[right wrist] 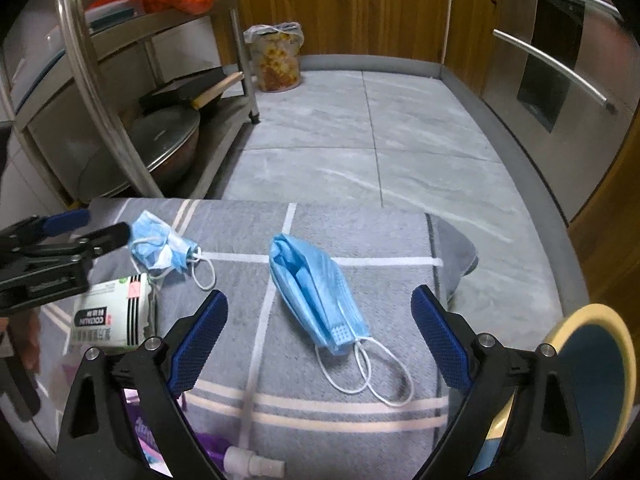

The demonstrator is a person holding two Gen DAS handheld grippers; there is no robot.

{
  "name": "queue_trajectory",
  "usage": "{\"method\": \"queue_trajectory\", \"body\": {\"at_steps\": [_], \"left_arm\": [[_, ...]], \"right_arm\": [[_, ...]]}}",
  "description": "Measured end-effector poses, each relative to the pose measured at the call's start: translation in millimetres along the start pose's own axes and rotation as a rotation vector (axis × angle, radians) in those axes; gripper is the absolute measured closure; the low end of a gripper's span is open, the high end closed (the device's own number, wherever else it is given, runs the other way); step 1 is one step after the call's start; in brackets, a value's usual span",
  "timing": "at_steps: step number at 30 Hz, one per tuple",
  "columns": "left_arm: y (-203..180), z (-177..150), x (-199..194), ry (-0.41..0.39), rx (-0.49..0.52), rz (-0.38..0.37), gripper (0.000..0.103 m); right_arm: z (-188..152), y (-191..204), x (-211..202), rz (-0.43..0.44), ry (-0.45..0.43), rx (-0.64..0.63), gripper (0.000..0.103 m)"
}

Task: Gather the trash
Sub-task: 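Grasp a blue face mask with the left gripper while the right gripper grasps the other mask, then carry the mask with the left gripper while the right gripper carries its mask to the bin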

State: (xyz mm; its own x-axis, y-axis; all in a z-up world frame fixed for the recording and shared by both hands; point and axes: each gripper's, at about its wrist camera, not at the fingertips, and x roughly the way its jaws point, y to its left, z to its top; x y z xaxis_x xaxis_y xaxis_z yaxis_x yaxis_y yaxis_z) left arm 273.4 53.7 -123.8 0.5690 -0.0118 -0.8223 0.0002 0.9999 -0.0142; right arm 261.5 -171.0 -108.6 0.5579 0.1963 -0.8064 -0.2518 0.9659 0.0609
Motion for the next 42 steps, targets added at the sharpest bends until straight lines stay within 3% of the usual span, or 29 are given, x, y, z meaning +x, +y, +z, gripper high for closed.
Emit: {"method": "queue_trajectory", "body": {"at_steps": [6,11,14,17,21,32,42], "left_arm": [[16,2,37,0.079,-0.044,0.013,0.032],[23,0,43,0.111,-0.066,-0.026,0.055],[16,0,44,0.119,-0.033,-0.027,0.071],[12,-1,41,0.116,-0.007,-0.016,0.079],[10,-3,32,0.094,0.008,0.009,0.083],[-16,7,-36,-0.092,0.052,0.051,0.087],[-50,-1,-137,-0.182,0.067,0.028,0.087]], "right_arm": [[-4,12,24,0.019,0.062,-0.055,0.039],[-7,17,37,0.027,0.110,-0.084,0.065],[-8,17,37,0.032,0.117,-0.085,0.072],[-9,17,35,0.029,0.113,-0.093,0.077],[-11,16,29,0.028,0.104,-0.089,0.081],[-21,10,-13,0.052,0.034,-0.062,0.087],[-37,0,-83,0.075,-0.045,-0.023,0.087]]}}
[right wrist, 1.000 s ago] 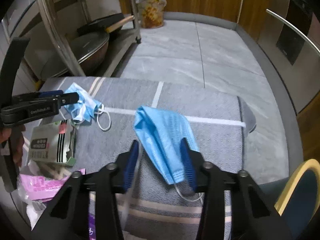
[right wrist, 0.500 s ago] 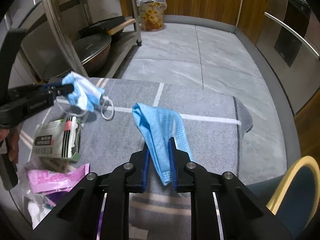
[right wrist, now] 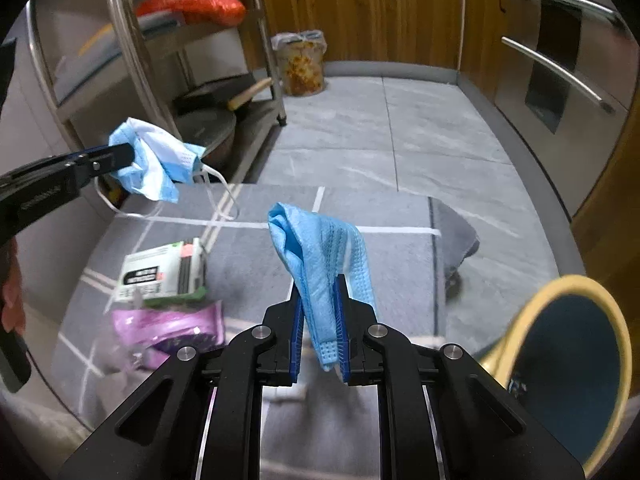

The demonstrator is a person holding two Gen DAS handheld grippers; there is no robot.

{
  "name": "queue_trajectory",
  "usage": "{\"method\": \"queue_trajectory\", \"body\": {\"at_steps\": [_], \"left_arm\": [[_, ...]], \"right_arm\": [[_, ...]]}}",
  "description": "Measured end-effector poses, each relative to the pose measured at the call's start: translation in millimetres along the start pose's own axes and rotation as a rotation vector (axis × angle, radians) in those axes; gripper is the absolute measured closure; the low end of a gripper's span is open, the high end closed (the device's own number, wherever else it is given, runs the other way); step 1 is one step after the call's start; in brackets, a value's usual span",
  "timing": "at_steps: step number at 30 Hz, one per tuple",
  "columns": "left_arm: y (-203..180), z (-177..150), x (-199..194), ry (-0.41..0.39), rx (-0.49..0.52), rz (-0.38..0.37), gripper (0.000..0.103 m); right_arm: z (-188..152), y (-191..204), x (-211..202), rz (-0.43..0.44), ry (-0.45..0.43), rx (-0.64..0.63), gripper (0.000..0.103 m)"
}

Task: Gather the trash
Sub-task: 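Carry the mask with the left gripper while the right gripper carries its mask to the bin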

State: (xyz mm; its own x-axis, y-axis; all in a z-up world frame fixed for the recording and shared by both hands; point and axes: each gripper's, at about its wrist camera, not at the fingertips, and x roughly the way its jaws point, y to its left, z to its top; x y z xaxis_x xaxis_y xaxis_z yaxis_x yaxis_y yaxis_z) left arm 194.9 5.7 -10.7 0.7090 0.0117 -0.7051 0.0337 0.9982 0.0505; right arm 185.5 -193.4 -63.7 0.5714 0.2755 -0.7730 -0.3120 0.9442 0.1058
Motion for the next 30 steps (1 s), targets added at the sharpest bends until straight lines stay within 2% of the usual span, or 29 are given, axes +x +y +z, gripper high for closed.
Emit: {"method": "queue_trajectory", "body": {"at_steps": [6,9,14,30], "left_arm": [[-15,-7,-53,-0.020,-0.005,-0.007,0.087],[-25,-14,-79,-0.028,-0.015,-0.051,0.087],[-47,-27,-108,-0.061,0.059,-0.052,0.087],[-106,-23,-104,-0.083,0.125,-0.150,0.087]], "right_arm": [[-12,-6,-54,0.021,-0.063,0.014,0.087],[-21,-13,-77,0.023,-0.087,0.026,0.087],[-38,-26,-109,-0.003,-0.113,0.039,0.087],[-61,-96,-159,-0.115,-0.162,0.188,0.087]]}}
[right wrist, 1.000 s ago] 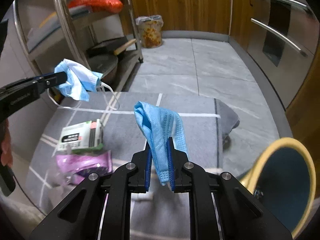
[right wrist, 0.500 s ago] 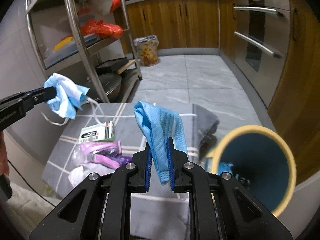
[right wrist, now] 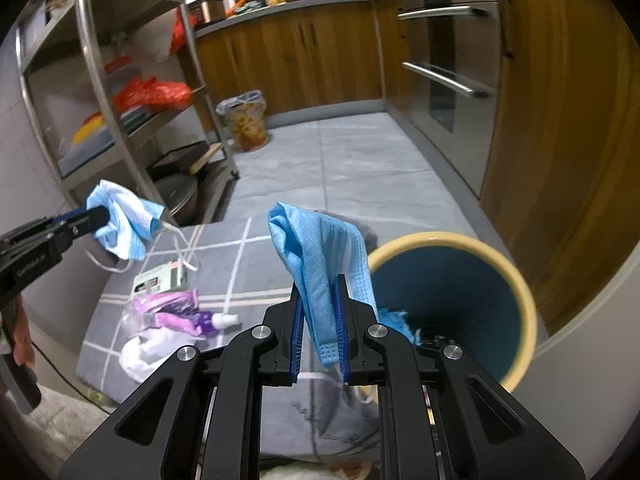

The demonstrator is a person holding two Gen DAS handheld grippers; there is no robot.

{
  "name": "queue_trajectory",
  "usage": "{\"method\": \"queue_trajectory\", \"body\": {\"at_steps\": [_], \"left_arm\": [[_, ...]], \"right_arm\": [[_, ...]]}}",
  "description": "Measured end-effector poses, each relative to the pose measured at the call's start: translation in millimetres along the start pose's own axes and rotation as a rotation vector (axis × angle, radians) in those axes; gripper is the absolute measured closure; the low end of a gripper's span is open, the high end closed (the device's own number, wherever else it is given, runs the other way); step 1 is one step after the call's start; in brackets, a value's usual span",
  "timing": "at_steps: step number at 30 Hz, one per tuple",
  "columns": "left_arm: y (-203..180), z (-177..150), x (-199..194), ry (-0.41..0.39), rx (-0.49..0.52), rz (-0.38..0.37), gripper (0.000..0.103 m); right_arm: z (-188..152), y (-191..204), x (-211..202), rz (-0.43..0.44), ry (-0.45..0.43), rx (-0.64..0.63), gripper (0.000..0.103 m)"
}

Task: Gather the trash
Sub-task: 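Carry the mask with the left gripper while the right gripper carries its mask to the bin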

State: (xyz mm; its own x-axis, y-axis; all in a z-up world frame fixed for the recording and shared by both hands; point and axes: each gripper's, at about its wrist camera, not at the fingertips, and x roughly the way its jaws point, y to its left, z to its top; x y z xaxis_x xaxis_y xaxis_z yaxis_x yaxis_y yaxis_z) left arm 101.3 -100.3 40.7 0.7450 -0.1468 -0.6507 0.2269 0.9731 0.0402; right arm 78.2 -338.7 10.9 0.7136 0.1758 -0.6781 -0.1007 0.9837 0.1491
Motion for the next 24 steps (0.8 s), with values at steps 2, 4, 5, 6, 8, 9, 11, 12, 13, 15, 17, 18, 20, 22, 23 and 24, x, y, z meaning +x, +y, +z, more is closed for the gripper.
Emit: {"method": "queue_trajectory", "body": {"at_steps": [2,4,5,6,8,9,11,12,13,15,17,18,20,22,23,24], "left_arm": [[-5,1,3,0.001,0.003,-0.012,0.087],[-13,3,7,0.001,0.011,-0.022,0.087],[-15,3,9,0.002,0.014,-0.026,0.087],[-19,3,10,0.003,0.018,-0.033,0.087],[-23,3,12,0.002,0.027,-0.039,0.087],[-27,4,14,0.002,0.031,-0.044,0.087],[-32,6,16,0.002,0.036,-0.053,0.087],[-36,6,18,0.003,0.041,-0.056,0.087],[-40,7,20,0.003,0.046,-0.060,0.087],[-48,7,24,0.008,0.058,-0.069,0.087],[-55,4,30,0.019,0.069,-0.080,0.087],[-61,3,34,0.027,0.078,-0.085,0.087],[-71,1,43,0.040,0.099,-0.090,0.087],[-82,0,53,0.054,0.116,-0.100,0.087],[-89,-1,58,0.060,0.122,-0.111,0.087],[-94,-1,63,0.064,0.125,-0.119,0.086]], "right_arm": [[2,-14,-3,-0.020,-0.011,0.022,0.087],[4,-27,-5,-0.030,-0.017,0.050,0.087],[5,-32,-5,-0.033,-0.019,0.062,0.087],[7,-40,-5,-0.038,-0.020,0.080,0.087],[8,-49,-4,-0.046,-0.018,0.099,0.087],[10,-55,-1,-0.056,-0.014,0.107,0.087],[12,-59,3,-0.075,-0.006,0.088,0.087],[14,-60,5,-0.092,-0.004,0.066,0.087],[15,-61,6,-0.102,-0.003,0.047,0.087],[17,-63,9,-0.119,-0.002,0.007,0.087],[16,-70,11,-0.117,0.001,0.010,0.087],[14,-76,14,-0.102,0.008,0.039,0.087],[11,-86,18,-0.100,0.025,0.075,0.087],[9,-96,21,-0.114,0.038,0.095,0.087],[7,-101,23,-0.116,0.043,0.105,0.087],[6,-104,23,-0.117,0.047,0.111,0.087]]}}
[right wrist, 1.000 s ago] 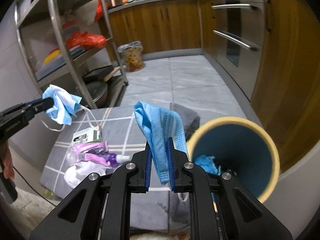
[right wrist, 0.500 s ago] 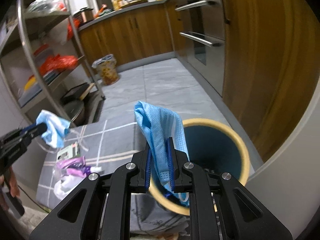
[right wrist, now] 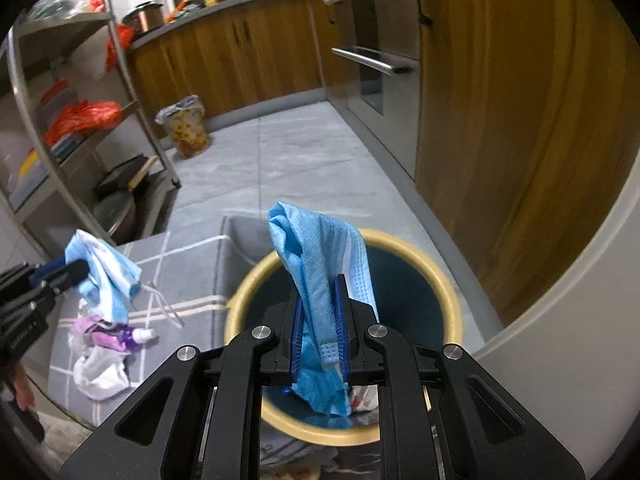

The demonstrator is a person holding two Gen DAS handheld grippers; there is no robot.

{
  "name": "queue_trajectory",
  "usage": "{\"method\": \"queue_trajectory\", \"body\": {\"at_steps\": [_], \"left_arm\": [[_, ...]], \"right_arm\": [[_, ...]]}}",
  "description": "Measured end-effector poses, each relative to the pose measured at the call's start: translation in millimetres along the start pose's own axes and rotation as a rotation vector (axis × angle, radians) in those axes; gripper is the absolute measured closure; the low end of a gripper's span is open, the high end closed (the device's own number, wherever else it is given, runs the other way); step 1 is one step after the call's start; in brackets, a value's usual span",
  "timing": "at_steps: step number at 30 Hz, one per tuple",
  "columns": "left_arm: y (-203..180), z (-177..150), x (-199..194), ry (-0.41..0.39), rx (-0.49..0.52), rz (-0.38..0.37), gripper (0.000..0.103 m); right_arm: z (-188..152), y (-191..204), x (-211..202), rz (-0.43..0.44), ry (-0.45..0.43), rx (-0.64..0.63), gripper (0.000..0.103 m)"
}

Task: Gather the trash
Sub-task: 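Carry the mask with the left gripper while the right gripper carries its mask to the bin, then open both grippers over the bin to drop the two masks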

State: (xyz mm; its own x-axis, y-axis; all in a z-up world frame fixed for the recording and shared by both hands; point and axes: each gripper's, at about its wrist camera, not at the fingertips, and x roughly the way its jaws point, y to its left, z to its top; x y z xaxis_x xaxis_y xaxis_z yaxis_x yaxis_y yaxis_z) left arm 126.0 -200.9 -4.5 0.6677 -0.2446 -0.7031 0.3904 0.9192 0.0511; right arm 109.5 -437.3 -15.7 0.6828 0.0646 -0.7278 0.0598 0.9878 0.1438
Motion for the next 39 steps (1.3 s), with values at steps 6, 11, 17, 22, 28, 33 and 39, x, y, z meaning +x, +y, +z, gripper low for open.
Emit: {"method": "queue_trajectory", "body": {"at_steps": [6,11,17,22,28,33,39], "left_arm": [[-28,1,29,-0.008,0.039,-0.034,0.086],[-48,-6,59,0.022,0.098,-0.051,0.086],[-68,-14,91,0.066,0.148,-0.063,0.086],[-77,-16,106,0.078,0.189,-0.076,0.085],[-77,-18,108,0.071,0.187,-0.074,0.084],[-77,-18,105,0.061,0.181,-0.074,0.080],[-70,-16,93,0.041,0.176,-0.069,0.072]], "right_arm": [[-7,-19,12,-0.014,0.047,0.017,0.087],[-12,-32,30,-0.019,0.102,0.042,0.087],[-16,-35,51,-0.030,0.172,0.058,0.087],[-14,-28,62,-0.044,0.202,0.023,0.087],[-13,-35,63,-0.076,0.201,0.054,0.074],[-12,-40,59,-0.088,0.178,0.077,0.058],[-8,-36,50,-0.099,0.127,0.057,0.038]]}}
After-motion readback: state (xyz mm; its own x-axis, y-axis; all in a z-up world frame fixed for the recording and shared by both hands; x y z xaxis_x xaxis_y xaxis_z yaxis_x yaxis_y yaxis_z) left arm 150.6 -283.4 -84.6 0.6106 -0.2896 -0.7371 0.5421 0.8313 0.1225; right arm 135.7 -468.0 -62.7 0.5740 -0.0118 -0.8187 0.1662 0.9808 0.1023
